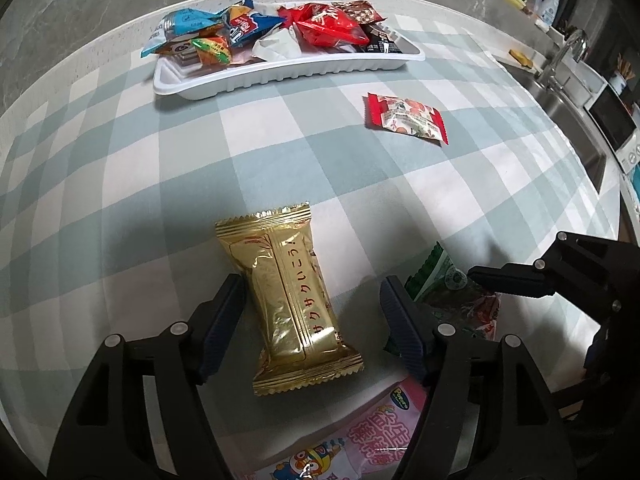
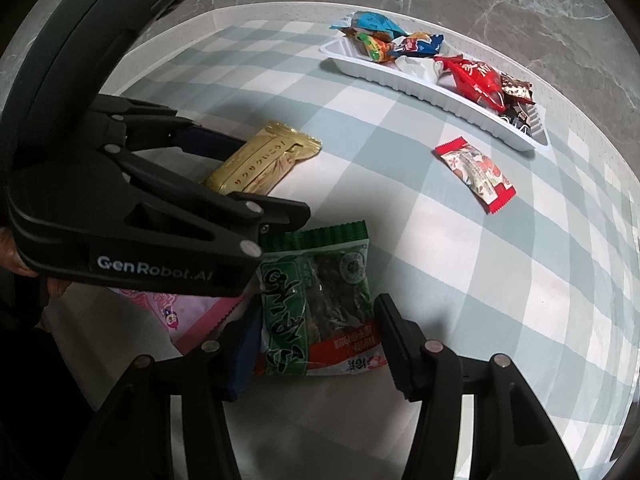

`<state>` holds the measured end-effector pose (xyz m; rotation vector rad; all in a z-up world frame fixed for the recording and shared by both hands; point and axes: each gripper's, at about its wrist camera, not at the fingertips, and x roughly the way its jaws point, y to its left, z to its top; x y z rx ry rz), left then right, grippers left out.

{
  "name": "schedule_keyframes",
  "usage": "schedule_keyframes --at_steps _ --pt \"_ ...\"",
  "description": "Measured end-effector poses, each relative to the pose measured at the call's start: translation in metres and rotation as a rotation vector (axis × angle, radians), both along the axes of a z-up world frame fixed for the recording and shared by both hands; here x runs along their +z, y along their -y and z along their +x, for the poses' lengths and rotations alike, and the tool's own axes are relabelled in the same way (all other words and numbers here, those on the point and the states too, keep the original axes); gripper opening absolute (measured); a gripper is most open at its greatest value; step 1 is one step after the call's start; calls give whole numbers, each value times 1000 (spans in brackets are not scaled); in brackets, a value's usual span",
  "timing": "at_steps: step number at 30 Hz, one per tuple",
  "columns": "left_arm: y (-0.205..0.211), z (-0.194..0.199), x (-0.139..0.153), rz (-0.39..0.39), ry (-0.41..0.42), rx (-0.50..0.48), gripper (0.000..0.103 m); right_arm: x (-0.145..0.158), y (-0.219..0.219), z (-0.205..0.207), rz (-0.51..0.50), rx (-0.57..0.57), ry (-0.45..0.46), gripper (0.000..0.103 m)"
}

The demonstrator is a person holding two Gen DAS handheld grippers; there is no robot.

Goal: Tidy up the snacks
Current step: 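Grasp the gold packet with the left tool while the right tool grasps the green packet, then carry the gold packet with the left tool while the right tool carries the green packet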

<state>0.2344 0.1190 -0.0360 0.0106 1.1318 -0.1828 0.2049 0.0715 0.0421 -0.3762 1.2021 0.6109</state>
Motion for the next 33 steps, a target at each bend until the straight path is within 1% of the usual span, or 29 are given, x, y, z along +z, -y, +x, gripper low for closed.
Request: schedule_keyframes --at_steps 2,5,6,7,9,10,12,14,15,23,33 --pt "0 0 0 0 6 -6 67 1 0 0 0 5 4 50" --pt "0 -1 0 7 21 -13 59 1 2 1 4 9 2 46" --pt "0 -1 0 10 26 -18 54 1 2 1 6 9 1 44" --pt "-1 -1 1 6 29 -19 52 1 3 2 10 7 0 40" --pt "-3 -1 1 0 33 -17 44 2 6 4 29 -1 -12 38" --pt "-4 0 2 0 34 -18 43 2 8 5 41 -8 -20 37" --pt "-7 1 2 -13 35 -10 35 3 12 7 64 -23 -35 36" --pt "-10 2 3 -29 34 -3 35 3 16 10 88 -40 -51 34" --pt "-10 2 3 -29 35 -1 33 3 18 11 101 -48 -60 34" --pt "-13 2 3 -46 36 8 32 6 36 20 195 -122 -122 29" --pt "-14 3 9 -71 41 12 32 7 54 29 277 -195 -177 28"
